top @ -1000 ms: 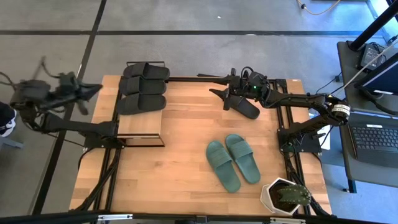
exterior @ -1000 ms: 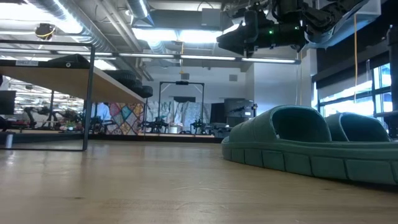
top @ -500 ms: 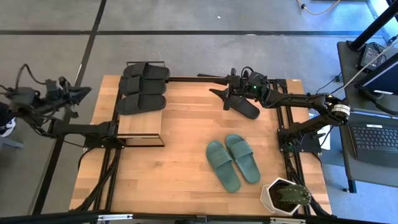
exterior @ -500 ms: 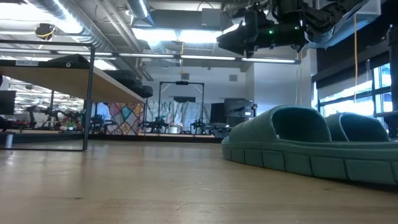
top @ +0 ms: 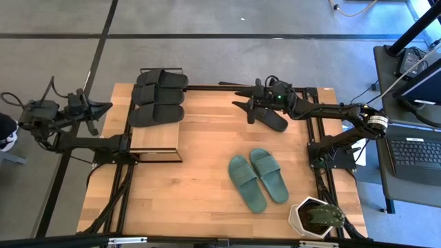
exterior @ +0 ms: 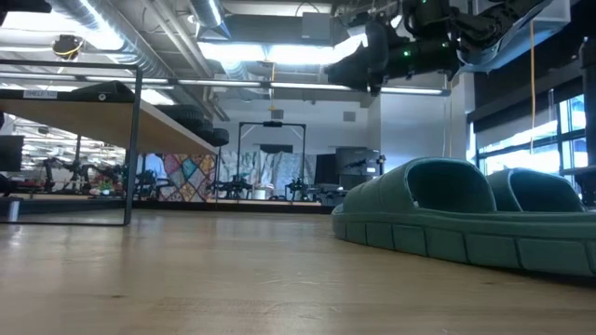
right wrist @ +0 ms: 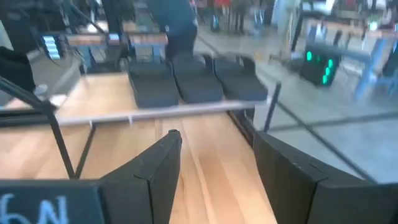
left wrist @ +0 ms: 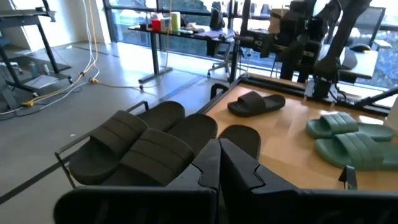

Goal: Pick and place slides into the shelf
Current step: Put the black slipper on the shelf

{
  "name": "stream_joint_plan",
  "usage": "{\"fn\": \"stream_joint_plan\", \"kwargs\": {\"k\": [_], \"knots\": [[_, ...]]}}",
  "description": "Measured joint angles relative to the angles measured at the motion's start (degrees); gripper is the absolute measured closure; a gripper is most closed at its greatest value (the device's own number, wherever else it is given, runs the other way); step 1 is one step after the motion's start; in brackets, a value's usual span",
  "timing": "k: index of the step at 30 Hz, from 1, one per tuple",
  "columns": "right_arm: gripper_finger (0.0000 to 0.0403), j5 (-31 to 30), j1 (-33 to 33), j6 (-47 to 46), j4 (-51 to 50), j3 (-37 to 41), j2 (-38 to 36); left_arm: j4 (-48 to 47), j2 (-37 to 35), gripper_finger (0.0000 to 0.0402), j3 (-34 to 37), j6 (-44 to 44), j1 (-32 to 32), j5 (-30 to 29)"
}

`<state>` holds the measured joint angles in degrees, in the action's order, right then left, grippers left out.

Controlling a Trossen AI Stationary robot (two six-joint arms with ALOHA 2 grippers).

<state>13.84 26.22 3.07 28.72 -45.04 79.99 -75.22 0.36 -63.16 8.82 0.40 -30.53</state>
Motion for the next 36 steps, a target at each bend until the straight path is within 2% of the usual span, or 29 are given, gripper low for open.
{"fn": "stream_joint_plan", "kwargs": {"k": [8, 13, 23, 36], "knots": [[0.0200, -11.3, 0.0, -7.2, -9.3, 0.0, 0.0, -2.5, 0.0, 0.0401, 0.0, 0.0, 0.0, 0.0], [0.0200, -11.7, 0.0, -8.5, -7.7, 0.0, 0.0, -4.4, 0.0, 0.0401, 0.0, 0.0, 0.0, 0.0], [0.0200, -11.7, 0.0, -1.2, -5.9, 0.0, 0.0, -5.4, 0.0, 0.0401, 0.0, 0.0, 0.0, -0.1], [0.0200, -14.2, 0.0, -2.9, -5.8, 0.0, 0.0, -5.3, 0.0, 0.0401, 0.0, 0.0, 0.0, -0.1]]}}
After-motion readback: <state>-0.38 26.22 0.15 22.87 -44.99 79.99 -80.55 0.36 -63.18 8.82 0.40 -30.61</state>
